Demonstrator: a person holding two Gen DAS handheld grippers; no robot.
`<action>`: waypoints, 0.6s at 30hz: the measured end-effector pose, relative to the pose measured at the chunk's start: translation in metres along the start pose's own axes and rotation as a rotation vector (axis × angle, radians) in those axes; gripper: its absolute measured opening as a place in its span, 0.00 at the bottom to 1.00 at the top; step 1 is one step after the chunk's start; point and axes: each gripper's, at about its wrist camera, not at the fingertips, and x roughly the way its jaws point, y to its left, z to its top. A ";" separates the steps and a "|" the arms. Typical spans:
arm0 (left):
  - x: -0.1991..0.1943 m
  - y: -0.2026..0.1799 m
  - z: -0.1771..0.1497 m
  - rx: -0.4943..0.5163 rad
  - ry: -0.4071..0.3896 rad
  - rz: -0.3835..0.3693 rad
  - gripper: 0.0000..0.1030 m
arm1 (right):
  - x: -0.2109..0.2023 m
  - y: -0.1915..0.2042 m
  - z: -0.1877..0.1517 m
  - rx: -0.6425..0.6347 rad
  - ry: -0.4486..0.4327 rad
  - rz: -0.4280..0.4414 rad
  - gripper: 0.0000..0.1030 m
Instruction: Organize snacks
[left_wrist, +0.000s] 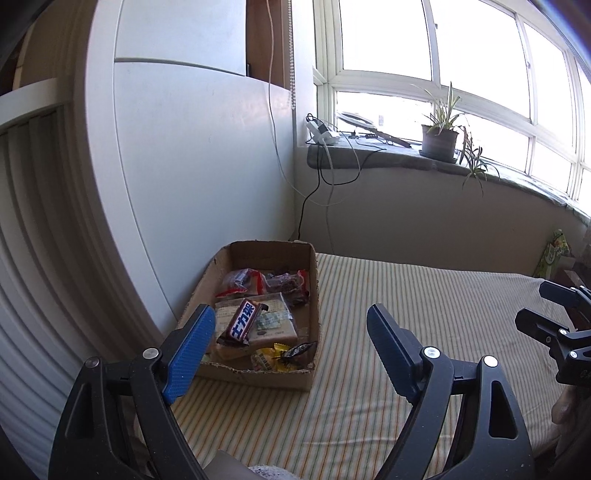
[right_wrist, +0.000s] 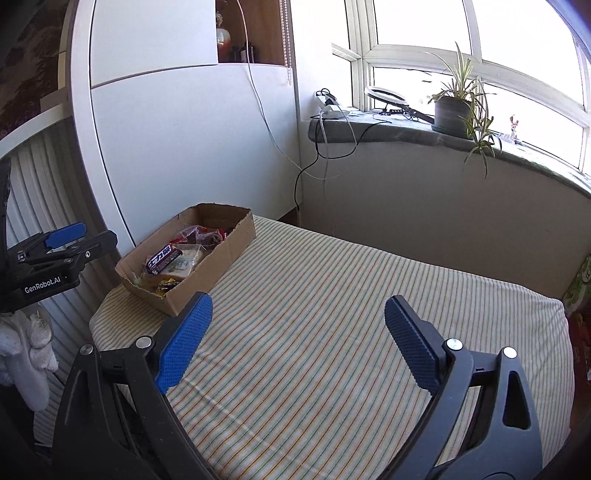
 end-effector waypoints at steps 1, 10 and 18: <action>0.000 0.000 0.000 -0.002 0.001 0.001 0.82 | 0.000 -0.001 -0.001 -0.001 0.002 0.000 0.93; 0.001 -0.002 -0.001 -0.003 0.003 -0.002 0.82 | -0.001 -0.007 -0.006 0.007 0.014 -0.033 0.93; 0.000 0.000 -0.004 -0.007 0.003 0.004 0.82 | -0.003 -0.006 -0.007 0.004 0.012 -0.039 0.93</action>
